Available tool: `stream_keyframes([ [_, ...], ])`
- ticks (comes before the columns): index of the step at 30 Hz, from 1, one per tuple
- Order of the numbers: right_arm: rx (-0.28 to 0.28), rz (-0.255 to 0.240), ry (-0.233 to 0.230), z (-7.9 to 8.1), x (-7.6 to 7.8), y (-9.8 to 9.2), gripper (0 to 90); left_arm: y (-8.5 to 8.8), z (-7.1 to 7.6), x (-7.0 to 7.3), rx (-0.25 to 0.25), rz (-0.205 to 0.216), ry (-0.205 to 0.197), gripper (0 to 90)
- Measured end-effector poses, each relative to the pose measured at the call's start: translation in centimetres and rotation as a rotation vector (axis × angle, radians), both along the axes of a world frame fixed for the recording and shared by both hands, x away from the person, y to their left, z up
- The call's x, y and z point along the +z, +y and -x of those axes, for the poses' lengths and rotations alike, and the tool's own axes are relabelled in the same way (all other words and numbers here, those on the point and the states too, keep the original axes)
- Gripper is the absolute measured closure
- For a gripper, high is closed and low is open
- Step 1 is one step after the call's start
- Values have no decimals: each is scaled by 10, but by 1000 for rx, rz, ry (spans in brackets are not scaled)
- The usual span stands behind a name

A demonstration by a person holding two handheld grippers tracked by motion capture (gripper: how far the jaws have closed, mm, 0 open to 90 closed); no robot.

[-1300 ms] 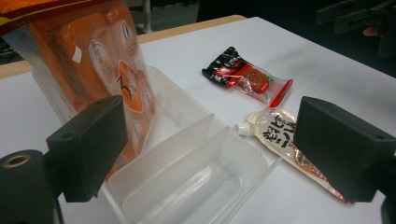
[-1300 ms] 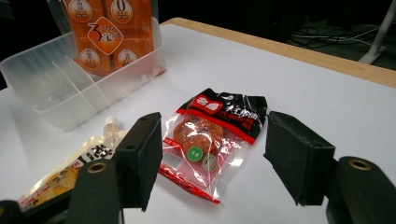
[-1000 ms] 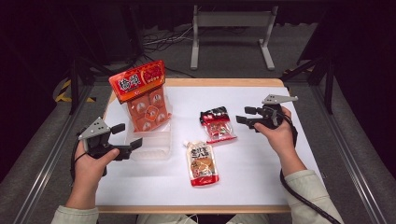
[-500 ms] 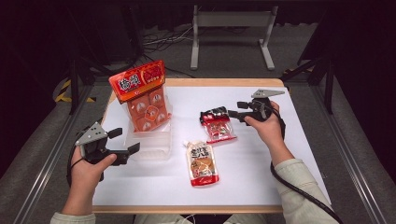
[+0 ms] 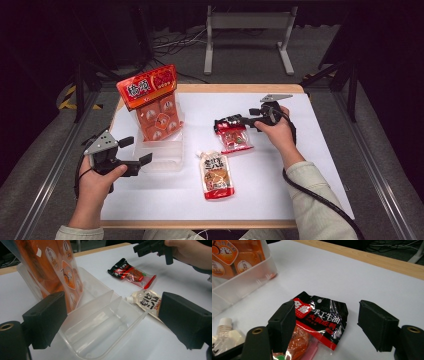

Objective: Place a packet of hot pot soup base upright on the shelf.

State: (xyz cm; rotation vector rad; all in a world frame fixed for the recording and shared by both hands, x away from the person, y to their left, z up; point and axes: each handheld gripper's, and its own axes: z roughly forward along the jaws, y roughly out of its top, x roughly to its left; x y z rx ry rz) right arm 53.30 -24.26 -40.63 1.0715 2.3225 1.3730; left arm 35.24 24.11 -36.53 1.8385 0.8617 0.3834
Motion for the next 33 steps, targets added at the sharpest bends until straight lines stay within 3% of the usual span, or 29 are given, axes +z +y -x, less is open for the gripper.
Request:
stream_keyframes([
  [4, 6, 57, 32, -10, -12, 4, 301, 1, 0, 0, 1, 2, -2, 91],
  [12, 1, 82, 62, -20, -19, 11, 292, 1, 1, 0, 0, 5, -2, 91],
  [33, 15, 65, 122, -36, -38, 31, 270, 2, 0, 0, -1, 3, -2, 90],
])
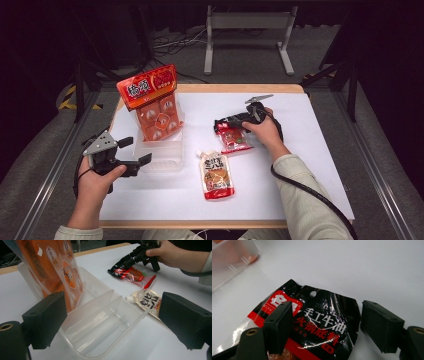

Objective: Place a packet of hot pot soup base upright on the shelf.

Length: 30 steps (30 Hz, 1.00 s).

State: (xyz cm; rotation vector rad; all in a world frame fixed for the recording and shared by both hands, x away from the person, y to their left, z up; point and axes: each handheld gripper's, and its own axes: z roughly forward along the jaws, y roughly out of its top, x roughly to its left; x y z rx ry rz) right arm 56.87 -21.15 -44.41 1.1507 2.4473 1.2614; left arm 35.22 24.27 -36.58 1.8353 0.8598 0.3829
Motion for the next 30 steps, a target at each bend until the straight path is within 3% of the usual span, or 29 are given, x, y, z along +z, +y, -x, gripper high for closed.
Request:
stream_keyframes([
  [3, 11, 0, -1, 0, 0, 2, 276, 0, -1, 0, -4, -4, -1, 90],
  [7, 39, 9, 4, 2, 1, 5, 382, -1, -1, -1, -3, -2, 2, 90],
  [10, 38, 28, 3, 3, 2, 5, 537, -2, -1, 0, -4, -1, 3, 90],
  [16, 45, 116, -21, 8, 5, 0, 865, -3, -2, -1, -2, -2, 6, 91],
  [25, 24, 84, -38, 17, 15, -10, 900, -7, -4, -1, -13, -8, 7, 92],
  [30, 11, 19, -58, 27, 26, -23, 900, -10, -7, -2, -20, -6, 11, 91],
])
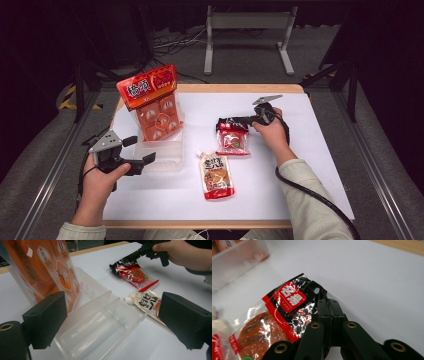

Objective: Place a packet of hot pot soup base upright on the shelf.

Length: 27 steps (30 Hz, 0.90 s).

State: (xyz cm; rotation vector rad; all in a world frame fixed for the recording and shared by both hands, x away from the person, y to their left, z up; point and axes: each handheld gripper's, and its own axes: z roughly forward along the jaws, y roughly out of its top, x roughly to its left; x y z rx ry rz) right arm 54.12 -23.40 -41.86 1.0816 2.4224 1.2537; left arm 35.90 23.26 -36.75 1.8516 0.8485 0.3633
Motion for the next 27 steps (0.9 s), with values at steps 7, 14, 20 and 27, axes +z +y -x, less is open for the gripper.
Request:
stream_keyframes([
  [7, 2, -70, -56, 17, 24, -16, 900, -8, -4, -1, -19, -8, 1, 91],
  [14, 46, -119, -102, 32, 45, -21, 900, -13, -5, 0, -32, -18, -3, 90],
  [20, 81, -133, -144, 48, 60, -19, 900, -16, -5, -1, -35, -21, 0, 91],
  [27, 129, -148, -198, 71, 75, -14, 900, -20, -5, -1, -45, -24, 1, 89],
])
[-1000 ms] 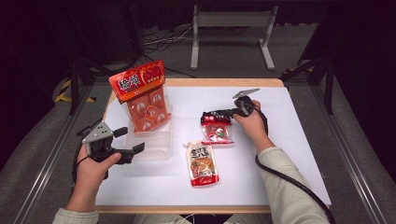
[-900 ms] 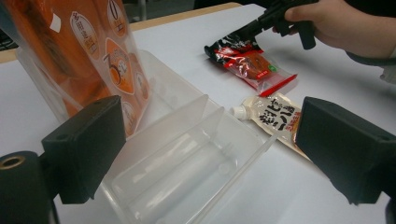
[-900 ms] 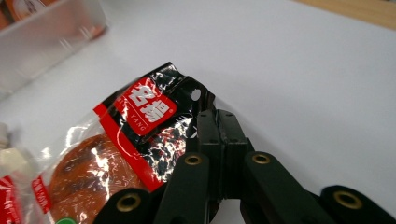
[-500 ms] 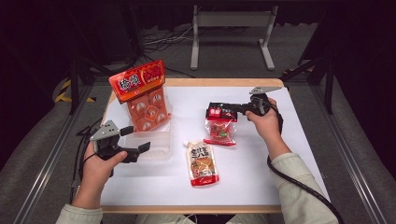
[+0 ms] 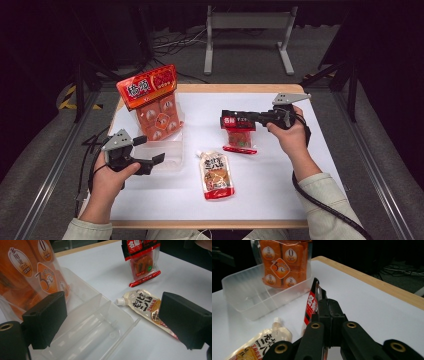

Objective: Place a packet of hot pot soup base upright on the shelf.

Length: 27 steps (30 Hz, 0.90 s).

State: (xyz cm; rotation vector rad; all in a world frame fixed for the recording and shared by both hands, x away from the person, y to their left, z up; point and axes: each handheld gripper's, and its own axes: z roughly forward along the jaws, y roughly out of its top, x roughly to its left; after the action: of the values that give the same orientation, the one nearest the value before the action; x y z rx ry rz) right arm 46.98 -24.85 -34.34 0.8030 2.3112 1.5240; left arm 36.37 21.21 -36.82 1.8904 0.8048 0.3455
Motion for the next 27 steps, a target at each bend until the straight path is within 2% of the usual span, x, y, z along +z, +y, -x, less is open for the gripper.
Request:
stream_keyframes([
  [3, 22, -13, -26, 11, 5, 1, 900, -3, 0, 0, -3, 11, 1, 85],
  [10, 32, -20, -78, 31, 13, 0, 900, -8, -1, -1, -14, 20, -8, 73],
  [12, 35, -22, -92, 37, 16, -1, 900, -11, 0, -1, -17, 39, -6, 65],
  [14, 39, -30, -107, 43, 20, -3, 900, -12, 0, 0, -33, 59, -1, 58],
  [15, 42, -36, -110, 45, 22, -4, 900, -15, 1, 0, -46, 68, -10, 55],
  [18, 64, -69, -125, 55, 28, -6, 900, -21, 4, 2, -68, 74, -18, 46],
  [24, 92, -85, -166, 73, 37, -7, 900, -33, 7, 5, -115, 90, -32, 42],
  [27, 98, -95, -177, 80, 41, -9, 900, -43, 8, 7, -148, 118, -43, 43],
])
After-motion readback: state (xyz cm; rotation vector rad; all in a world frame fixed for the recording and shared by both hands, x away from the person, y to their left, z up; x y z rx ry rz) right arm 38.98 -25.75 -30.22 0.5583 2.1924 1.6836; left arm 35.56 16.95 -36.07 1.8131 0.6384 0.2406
